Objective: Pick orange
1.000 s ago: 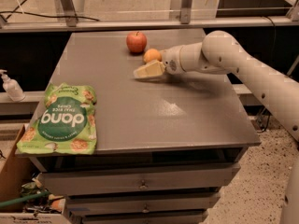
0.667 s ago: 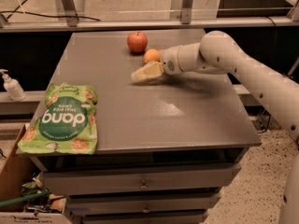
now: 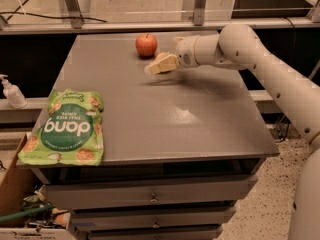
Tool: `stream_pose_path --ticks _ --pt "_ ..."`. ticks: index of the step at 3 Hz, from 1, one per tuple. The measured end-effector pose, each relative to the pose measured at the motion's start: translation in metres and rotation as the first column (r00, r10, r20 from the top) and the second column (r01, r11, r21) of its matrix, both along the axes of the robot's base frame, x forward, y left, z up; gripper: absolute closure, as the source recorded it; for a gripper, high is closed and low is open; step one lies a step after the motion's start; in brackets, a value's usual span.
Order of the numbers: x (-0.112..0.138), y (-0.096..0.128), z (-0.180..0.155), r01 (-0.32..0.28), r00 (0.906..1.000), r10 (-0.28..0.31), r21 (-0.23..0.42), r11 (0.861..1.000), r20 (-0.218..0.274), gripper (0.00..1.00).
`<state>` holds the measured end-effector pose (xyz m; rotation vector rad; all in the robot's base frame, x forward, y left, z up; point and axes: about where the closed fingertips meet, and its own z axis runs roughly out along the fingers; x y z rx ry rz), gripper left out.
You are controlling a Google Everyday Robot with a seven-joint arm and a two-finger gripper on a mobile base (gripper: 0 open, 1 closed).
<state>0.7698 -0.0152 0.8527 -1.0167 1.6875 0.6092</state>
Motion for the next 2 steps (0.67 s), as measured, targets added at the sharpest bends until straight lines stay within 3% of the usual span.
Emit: stream_pose_path --ticks 1,2 --pt "0.0 0.0002 -0.0001 0.0 1.0 0.0 0.0 1.0 0.0 0.0" --pt "-0.0002 0.0035 -0.0013 -0.005 1.0 0.005 0.001 1.0 -0.002 0.18"
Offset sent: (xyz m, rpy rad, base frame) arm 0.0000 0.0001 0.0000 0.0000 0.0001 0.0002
